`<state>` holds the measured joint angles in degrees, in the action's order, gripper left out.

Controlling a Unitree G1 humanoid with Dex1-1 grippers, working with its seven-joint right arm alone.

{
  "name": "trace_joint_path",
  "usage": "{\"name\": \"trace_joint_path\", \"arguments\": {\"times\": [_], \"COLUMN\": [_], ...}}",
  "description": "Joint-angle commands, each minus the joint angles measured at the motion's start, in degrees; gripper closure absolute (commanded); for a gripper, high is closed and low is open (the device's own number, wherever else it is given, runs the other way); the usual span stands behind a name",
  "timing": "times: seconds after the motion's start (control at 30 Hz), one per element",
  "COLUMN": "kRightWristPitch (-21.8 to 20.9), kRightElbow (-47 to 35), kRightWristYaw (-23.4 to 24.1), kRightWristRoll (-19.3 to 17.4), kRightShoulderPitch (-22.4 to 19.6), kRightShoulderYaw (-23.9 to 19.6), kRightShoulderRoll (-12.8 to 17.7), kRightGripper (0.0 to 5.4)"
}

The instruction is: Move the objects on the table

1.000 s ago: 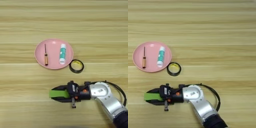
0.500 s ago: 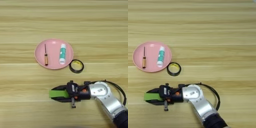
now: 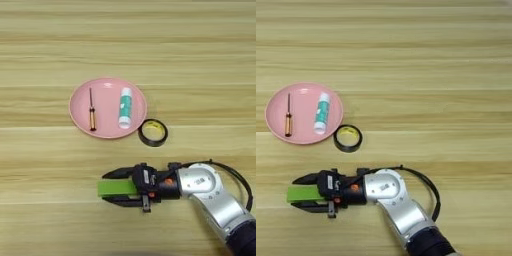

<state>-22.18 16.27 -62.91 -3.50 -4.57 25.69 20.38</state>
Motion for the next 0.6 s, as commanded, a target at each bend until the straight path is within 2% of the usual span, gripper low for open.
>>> {"name": "trace_joint_path", "arguments": {"times": [0.03, 0.6], "kRightWristPitch": [1.82, 0.29], "kRightElbow": [3.63, 5.28], "kRightWristYaw": [1.76, 2.38], "kRightWristRoll": [4.63, 4.05], "kRightShoulderPitch": [1.07, 0.57], "kRightShoulderYaw": [1.12, 1.43], "kRightShoulderRoll": [2.56, 2.54], "kRightGripper": [2.67, 1.15]}}
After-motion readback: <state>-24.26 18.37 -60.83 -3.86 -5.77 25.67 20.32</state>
